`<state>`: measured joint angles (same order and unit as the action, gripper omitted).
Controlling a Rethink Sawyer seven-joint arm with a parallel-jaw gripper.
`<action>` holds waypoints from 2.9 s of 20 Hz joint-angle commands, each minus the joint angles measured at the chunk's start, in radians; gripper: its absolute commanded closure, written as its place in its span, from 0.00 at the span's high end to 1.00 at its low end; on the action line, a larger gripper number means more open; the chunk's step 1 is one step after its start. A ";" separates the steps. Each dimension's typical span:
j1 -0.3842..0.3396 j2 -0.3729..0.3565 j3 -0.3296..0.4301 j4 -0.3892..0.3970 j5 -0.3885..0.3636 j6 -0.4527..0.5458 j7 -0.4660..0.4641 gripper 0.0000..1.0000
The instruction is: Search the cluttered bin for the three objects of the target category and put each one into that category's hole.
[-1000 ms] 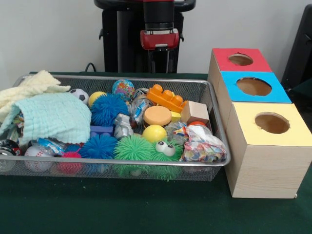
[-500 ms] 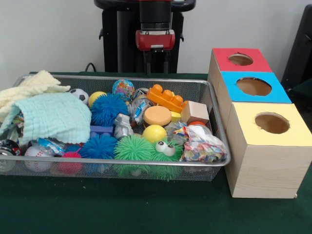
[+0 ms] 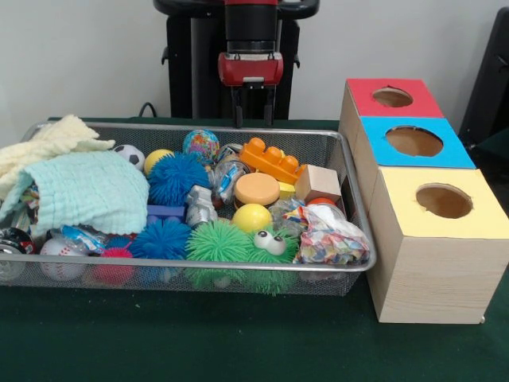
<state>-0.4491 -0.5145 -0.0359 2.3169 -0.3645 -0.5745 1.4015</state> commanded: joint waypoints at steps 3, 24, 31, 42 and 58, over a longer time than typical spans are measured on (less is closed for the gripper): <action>0.019 0.096 0.043 -0.196 0.108 -0.056 0.242 1.00; 0.022 0.259 0.021 -0.251 0.087 -0.227 0.243 1.00; 0.020 0.123 0.014 -0.144 0.091 -0.161 0.234 1.00; -0.019 -0.234 0.104 0.001 0.109 0.178 0.252 1.00; 0.002 -0.209 0.156 -0.011 0.135 0.121 0.320 1.00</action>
<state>-0.4596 -0.7624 -0.0059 2.3840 -0.3044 -0.3973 1.4017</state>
